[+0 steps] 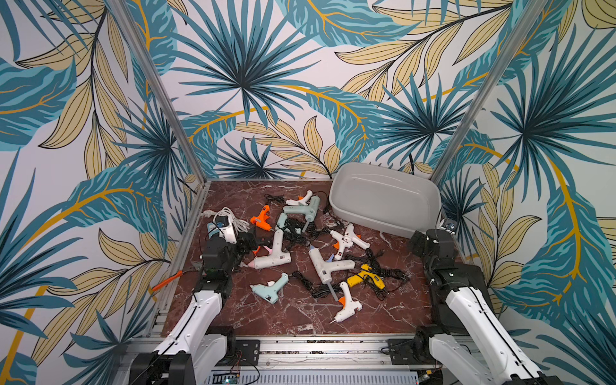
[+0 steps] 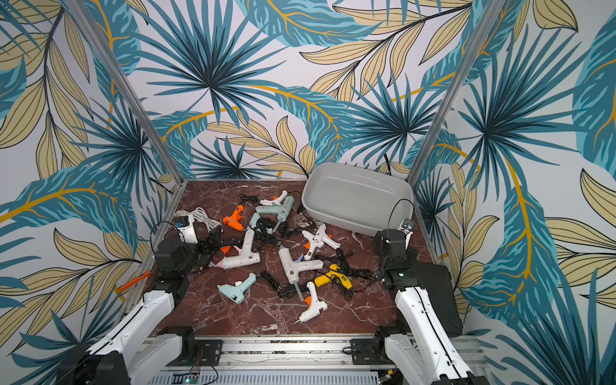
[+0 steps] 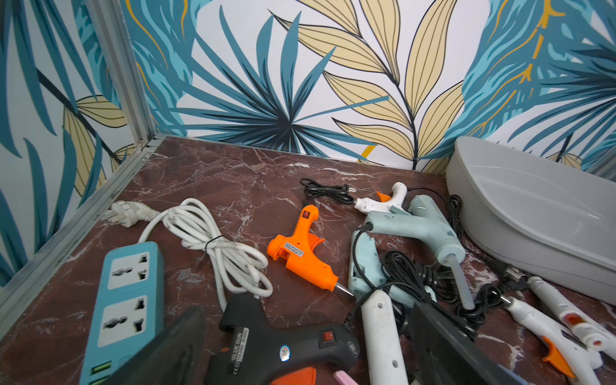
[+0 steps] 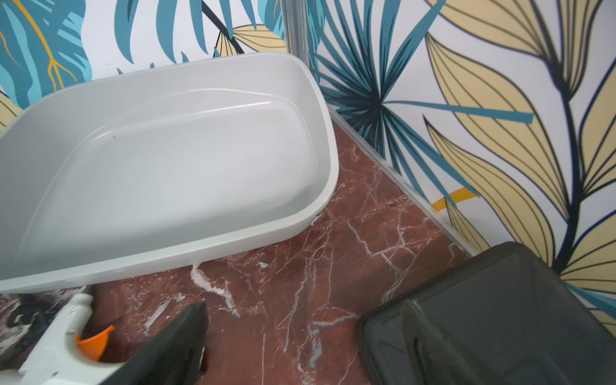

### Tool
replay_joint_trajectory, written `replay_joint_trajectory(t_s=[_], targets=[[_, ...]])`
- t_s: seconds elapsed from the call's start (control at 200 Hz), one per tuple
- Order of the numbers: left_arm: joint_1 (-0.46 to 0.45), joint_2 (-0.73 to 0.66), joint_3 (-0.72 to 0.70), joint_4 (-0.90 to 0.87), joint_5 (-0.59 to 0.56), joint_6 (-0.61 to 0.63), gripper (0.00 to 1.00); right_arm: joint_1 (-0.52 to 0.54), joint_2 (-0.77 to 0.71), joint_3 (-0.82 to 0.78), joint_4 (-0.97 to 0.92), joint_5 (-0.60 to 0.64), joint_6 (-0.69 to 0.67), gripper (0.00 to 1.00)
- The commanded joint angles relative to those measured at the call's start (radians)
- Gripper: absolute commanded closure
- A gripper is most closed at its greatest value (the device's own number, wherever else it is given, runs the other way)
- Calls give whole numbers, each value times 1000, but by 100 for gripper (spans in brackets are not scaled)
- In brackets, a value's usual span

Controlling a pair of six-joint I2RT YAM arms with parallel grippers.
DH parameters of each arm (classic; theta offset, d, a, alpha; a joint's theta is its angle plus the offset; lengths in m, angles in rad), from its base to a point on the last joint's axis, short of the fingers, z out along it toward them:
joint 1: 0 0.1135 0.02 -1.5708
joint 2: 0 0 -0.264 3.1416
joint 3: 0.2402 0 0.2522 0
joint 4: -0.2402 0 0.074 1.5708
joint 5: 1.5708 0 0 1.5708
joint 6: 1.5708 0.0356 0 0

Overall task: Put the hot melt glue gun into the storage box
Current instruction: Pick up the hot melt adhesive gun from the center of the board.

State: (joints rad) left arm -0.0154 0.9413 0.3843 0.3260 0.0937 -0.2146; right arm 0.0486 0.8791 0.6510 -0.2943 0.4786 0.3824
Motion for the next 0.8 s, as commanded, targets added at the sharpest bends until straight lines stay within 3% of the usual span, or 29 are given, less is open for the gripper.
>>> replay_joint_trajectory(t_s=[0.0, 0.19, 0.791], targets=[[-22, -43, 17, -60, 2, -51, 0, 13, 14, 54, -176, -94, 62, 14], [-26, -103, -13, -49, 12, -109, 0, 103, 64, 105, -281, -169, 128, 22], [-26, -115, 20, -106, -2, -207, 0, 595, 189, 134, -412, -219, 414, 44]])
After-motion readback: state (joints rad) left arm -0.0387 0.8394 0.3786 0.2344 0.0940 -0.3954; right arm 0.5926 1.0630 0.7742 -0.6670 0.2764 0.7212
